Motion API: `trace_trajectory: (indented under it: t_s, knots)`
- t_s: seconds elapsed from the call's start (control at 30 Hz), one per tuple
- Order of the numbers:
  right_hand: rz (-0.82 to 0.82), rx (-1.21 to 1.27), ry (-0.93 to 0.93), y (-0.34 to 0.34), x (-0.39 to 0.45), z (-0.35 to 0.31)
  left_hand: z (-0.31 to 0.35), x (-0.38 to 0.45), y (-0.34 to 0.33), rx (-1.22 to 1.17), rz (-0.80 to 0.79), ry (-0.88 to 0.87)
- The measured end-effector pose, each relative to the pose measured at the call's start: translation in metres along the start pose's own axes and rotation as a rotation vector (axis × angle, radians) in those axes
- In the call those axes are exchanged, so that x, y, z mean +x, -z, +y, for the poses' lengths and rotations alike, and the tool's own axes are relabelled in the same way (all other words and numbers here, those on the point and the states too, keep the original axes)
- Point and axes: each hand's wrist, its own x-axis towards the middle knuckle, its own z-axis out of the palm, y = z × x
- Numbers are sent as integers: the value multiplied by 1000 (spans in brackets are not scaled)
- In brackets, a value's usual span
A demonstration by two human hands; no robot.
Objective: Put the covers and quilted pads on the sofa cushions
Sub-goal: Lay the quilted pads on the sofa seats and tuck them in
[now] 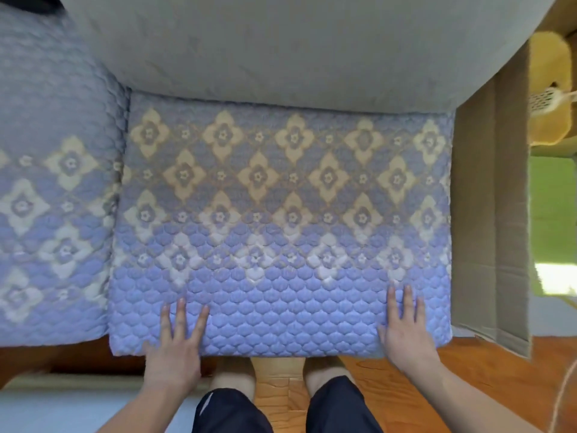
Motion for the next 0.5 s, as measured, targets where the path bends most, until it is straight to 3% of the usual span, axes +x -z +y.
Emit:
trace_trajectory:
  t_s: [0.03,0.1,0.17,0.2,0.3,0.37,0.5]
  knots:
    - [-38,94,-85,23,3,-11,4,2,23,54,-76,14]
    - [-216,56,-124,80,7,-40,11,8,81,75,-373,-56]
    - [-356,-14,-15,166,13,-89,16,12,171,-32,-411,-150]
    - [-329,-52,62,216,18,-113,14,15,227,-121,-303,-129]
    - [155,227,163,382,7,-176,-3,1,398,-331,269,-87]
    - [395,418,288,486,-20,-207,-16,-25,502,-469,564,-101]
    - [561,678,402,617,-47,-251,-31,-78,642,-593,805,-187]
